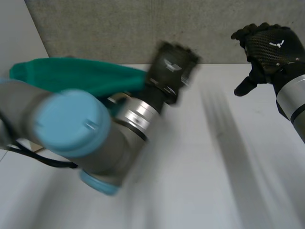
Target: Fold the laundry.
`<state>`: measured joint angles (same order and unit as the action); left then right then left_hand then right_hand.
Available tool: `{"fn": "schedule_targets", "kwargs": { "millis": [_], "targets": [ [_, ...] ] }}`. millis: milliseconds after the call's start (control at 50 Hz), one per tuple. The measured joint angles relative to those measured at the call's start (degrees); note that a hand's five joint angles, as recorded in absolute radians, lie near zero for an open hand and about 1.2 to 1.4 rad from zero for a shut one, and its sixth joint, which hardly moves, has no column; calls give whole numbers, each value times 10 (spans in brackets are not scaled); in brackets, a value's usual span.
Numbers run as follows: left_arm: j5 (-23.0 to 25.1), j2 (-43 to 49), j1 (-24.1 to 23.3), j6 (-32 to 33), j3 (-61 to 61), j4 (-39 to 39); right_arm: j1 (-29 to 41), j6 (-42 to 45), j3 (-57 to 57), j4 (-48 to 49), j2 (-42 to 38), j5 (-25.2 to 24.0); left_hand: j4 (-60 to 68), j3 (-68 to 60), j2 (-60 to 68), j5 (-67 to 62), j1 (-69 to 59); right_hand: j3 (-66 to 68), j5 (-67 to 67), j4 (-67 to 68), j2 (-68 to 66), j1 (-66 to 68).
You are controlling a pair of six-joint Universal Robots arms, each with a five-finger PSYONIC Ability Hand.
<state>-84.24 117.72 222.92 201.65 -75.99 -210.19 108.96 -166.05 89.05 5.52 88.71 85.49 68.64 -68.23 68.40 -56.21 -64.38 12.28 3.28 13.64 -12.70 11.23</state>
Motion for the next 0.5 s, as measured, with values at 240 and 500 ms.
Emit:
{"fn": "schedule_targets", "kwargs": {
  "millis": [240,500],
  "targets": [
    [23,95,-65,-53,34,-11,-5,0,-6,0,19,1,-557,548,-553,534,501,0,0,0,0,0],
    [-50,-83,72,-48,-127,34,-1,37,-12,-48,8,-5,-557,548,-553,533,504,0,-2,0,0,0]
  ]
}}
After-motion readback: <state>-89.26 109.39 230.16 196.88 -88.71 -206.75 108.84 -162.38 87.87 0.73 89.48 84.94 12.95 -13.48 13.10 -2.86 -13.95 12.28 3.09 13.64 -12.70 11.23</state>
